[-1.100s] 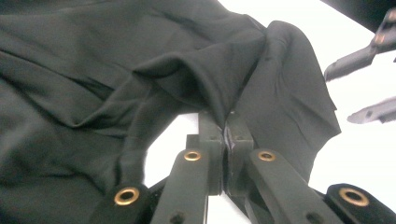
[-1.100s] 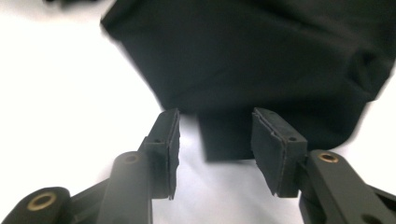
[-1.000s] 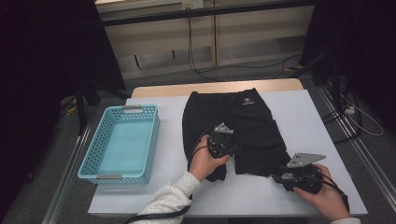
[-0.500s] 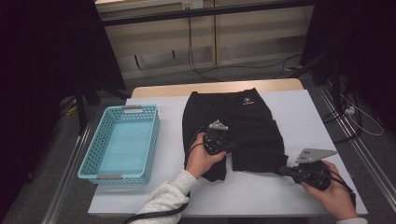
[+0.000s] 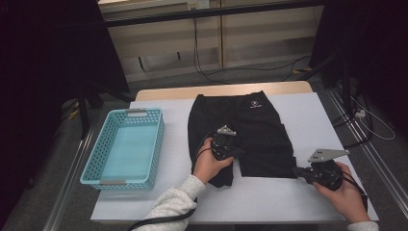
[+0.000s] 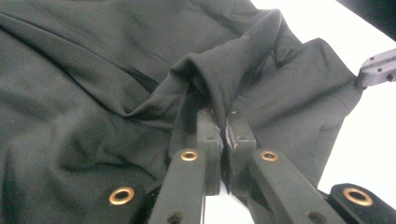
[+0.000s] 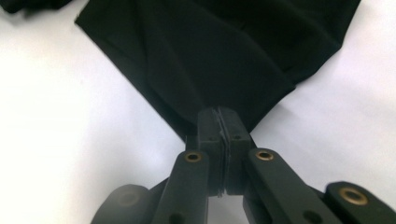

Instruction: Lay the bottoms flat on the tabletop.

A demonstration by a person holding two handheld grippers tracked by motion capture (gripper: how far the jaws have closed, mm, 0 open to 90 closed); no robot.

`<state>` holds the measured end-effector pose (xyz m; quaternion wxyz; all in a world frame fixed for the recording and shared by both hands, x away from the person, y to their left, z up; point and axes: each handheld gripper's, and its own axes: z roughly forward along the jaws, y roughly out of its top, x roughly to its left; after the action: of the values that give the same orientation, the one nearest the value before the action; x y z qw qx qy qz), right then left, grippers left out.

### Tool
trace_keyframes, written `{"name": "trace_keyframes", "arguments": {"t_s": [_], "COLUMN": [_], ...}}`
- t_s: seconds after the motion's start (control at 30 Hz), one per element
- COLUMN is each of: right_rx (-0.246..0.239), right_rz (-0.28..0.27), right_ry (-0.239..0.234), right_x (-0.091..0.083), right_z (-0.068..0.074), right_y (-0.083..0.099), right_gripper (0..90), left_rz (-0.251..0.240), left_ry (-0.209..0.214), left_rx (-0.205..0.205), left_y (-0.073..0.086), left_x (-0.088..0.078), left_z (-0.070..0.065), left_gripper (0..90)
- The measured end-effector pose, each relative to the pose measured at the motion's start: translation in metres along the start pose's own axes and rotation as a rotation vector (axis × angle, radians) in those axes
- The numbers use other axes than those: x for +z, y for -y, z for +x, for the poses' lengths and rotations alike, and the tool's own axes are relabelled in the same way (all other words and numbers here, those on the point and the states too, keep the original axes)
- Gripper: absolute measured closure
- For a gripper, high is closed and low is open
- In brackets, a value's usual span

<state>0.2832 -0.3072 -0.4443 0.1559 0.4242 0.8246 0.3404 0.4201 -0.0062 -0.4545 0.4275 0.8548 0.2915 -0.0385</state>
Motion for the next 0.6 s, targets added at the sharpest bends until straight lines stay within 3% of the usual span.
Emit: {"name": "trace_keyframes", "arguments": {"t_s": [0.17, 0.33, 0.47, 0.6], "right_rx": [-0.014, -0.030, -0.043, -0.059], "right_rz": [0.029, -0.042, -0.061, -0.050], "right_ry": [0.016, 0.008, -0.040, -0.075], "right_x": [0.001, -0.001, 0.009, 0.024], "right_z": [0.003, 0.013, 0.023, 0.030], "right_y": [0.006, -0.005, -0.014, -0.018], "right_gripper": [78.5, 69.2, 64.1, 54.3], "left_rz": [0.016, -0.012, -0.034, -0.046], "left_ry": [0.017, 0.012, -0.014, -0.010], "left_rx": [0.012, 0.038, 0.072, 0.082], "left_y": [0.001, -0.002, -0.003, -0.002], "left_x": [0.002, -0.003, -0.007, -0.009], "left_z": [-0.002, -0.002, 0.000, 0.000], "left_gripper": [81.9, 71.8, 53.8, 37.4]}}
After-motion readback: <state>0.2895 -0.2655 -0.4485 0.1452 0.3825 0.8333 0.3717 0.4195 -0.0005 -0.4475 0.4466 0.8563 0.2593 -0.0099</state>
